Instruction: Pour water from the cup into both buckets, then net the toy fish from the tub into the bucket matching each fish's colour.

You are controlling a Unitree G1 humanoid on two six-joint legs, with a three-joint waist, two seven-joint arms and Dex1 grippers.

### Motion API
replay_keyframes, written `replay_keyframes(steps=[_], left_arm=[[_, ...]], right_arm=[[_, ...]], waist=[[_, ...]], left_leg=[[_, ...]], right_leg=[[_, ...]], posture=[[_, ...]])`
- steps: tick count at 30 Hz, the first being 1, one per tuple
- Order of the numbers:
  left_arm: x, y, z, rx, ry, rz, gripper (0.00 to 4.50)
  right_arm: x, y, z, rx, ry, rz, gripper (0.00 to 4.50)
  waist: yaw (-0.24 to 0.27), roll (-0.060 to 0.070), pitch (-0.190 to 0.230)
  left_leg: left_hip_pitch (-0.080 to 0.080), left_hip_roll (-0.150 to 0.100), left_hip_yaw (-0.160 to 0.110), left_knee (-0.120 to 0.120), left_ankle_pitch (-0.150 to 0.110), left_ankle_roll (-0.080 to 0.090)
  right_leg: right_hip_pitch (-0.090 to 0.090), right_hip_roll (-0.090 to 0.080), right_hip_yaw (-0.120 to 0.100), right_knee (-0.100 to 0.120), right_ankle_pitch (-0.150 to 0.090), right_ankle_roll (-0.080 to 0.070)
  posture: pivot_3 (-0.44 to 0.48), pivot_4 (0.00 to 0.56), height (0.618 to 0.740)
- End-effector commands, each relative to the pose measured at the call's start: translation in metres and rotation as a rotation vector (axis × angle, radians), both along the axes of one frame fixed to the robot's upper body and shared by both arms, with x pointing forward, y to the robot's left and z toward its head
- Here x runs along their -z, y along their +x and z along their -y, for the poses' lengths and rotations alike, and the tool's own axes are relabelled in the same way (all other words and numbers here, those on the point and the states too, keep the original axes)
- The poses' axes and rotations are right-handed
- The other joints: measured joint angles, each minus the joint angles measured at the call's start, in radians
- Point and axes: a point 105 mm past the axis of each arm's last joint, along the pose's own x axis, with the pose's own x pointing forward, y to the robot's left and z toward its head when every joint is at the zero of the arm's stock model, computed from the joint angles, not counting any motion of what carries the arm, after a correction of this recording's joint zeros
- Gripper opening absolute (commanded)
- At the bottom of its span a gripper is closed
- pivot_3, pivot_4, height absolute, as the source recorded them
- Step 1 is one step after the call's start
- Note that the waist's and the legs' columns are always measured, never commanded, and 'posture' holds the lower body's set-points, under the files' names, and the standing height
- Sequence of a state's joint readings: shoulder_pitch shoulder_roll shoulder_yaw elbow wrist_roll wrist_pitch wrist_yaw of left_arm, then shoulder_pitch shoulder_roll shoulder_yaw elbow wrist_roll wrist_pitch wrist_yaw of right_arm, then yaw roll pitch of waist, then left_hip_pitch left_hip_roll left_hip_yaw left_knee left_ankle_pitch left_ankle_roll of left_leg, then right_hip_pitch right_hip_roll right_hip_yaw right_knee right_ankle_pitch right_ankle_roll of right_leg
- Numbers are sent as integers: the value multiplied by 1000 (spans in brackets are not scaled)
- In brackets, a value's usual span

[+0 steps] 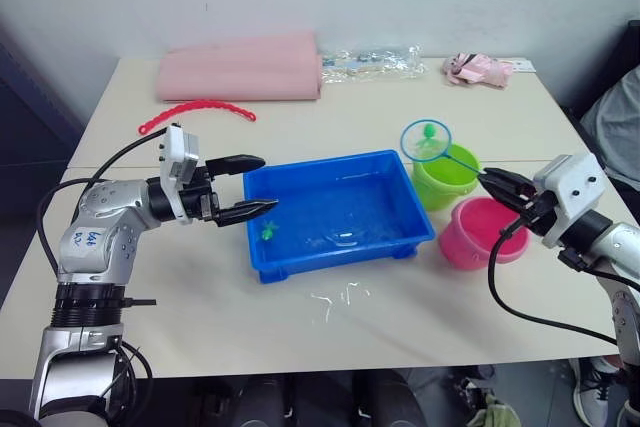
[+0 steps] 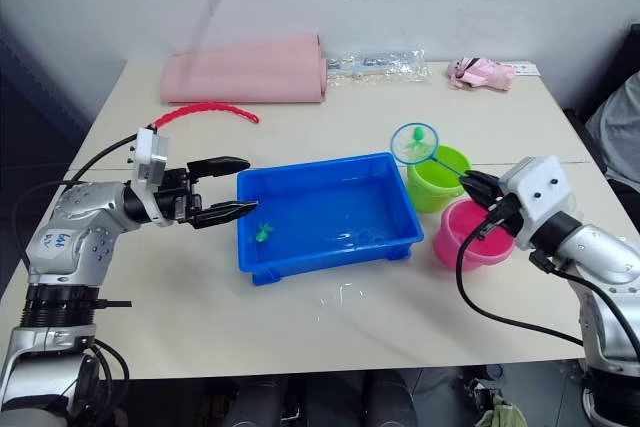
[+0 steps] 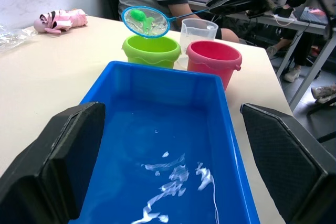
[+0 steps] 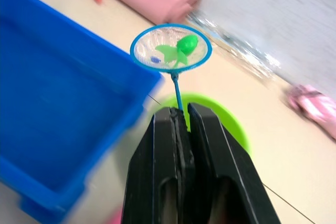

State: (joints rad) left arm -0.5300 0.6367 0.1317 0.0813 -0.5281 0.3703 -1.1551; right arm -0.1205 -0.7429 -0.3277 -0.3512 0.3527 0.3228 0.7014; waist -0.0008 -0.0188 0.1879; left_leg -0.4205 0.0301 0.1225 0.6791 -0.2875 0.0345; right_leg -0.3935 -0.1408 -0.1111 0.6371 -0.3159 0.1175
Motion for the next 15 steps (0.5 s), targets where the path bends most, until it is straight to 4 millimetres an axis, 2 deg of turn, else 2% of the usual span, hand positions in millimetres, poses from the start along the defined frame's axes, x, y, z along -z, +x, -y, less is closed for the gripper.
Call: replay_keyframes(steps=[1, 5, 11, 15], left_arm=[[-11, 0, 14, 50, -31, 41, 4475], [-26, -1, 27, 77, -78, 71, 4475], [-33, -1, 36, 110, -78, 79, 4475], [-30, -1, 34, 103, -79, 73, 4475]], right_arm=[[-2, 16, 45, 193, -377, 182, 0], [-2, 24, 64, 289, -605, 291, 0], [11, 19, 51, 116, -956, 441, 0], [11, 14, 52, 86, -1061, 510, 0]], waist=[[-1, 0, 0], [-1, 0, 0], [-2, 0, 0], [-3, 1, 0]], left_leg=[[0, 0, 0, 0, 0, 0], [0, 0, 1, 0, 0, 0], [0, 1, 1, 1, 1, -1], [0, 1, 1, 1, 1, -1]], right_leg=[[0, 0, 0, 0, 0, 0], [0, 1, 1, 0, 0, 0], [0, 1, 2, 0, 0, 0], [0, 1, 2, 0, 0, 0]], posture=[[0, 150, 740], [0, 150, 740], [0, 150, 740], [0, 150, 740]])
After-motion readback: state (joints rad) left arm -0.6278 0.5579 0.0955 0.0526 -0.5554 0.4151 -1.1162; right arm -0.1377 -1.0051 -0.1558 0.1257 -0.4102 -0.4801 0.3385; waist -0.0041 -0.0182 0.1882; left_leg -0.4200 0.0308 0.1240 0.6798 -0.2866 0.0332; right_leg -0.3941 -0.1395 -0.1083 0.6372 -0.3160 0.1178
